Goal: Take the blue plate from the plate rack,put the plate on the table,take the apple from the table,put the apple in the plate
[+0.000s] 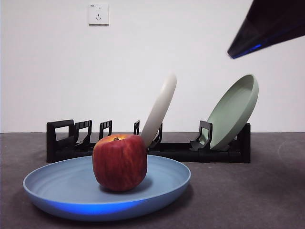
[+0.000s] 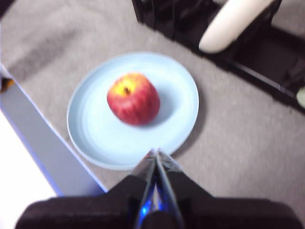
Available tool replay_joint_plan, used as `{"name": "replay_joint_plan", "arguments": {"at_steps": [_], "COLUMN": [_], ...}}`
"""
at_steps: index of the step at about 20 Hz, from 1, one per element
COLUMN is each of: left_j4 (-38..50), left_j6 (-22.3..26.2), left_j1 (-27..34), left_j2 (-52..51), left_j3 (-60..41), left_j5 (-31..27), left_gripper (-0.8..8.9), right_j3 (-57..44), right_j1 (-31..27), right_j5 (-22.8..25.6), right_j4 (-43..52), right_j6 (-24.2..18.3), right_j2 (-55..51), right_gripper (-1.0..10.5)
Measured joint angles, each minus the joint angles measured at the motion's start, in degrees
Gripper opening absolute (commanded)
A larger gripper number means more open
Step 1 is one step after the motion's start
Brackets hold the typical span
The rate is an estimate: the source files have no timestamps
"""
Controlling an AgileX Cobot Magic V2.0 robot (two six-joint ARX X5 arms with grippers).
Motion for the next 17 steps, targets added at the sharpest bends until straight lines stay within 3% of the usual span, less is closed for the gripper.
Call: {"name": "replay_joint_plan", "arguments": {"at_steps": [2,5,11,14,17], "left_j4": [0.00,0.00,0.00,0.00,0.00], "left_j6": [0.00,0.00,0.00,0.00,0.00], "left_j1": [0.00,0.00,0.00,0.00,0.00], "left_j2": [0.00,0.00,0.00,0.00,0.00], "left_j3": [0.00,0.00,0.00,0.00,0.00], "left_j5": [0.00,0.00,0.00,0.00,0.00], "left_gripper": [-0.03,-0.03,-0.03,-0.03,-0.03], "right_j3": [0.00,0.00,-0.02,-1.44,-7.41], "right_j1": [-0.28,-4.98,-29.75,-38.99,-42.71], "right_j5": [1.38,8.07,8.55,2.84,-4.52], "right_j4": [-0.94,0.02,1.64,6.60,13.73], "right_j6": [-0.83,-5.49,-11.08,-14.19,-17.29], "right_j2": [-0.44,-5.55,-21.94,-29.33,-34.64], "right_gripper": [0.0,0.0,0.0,0.0,0.0]}}
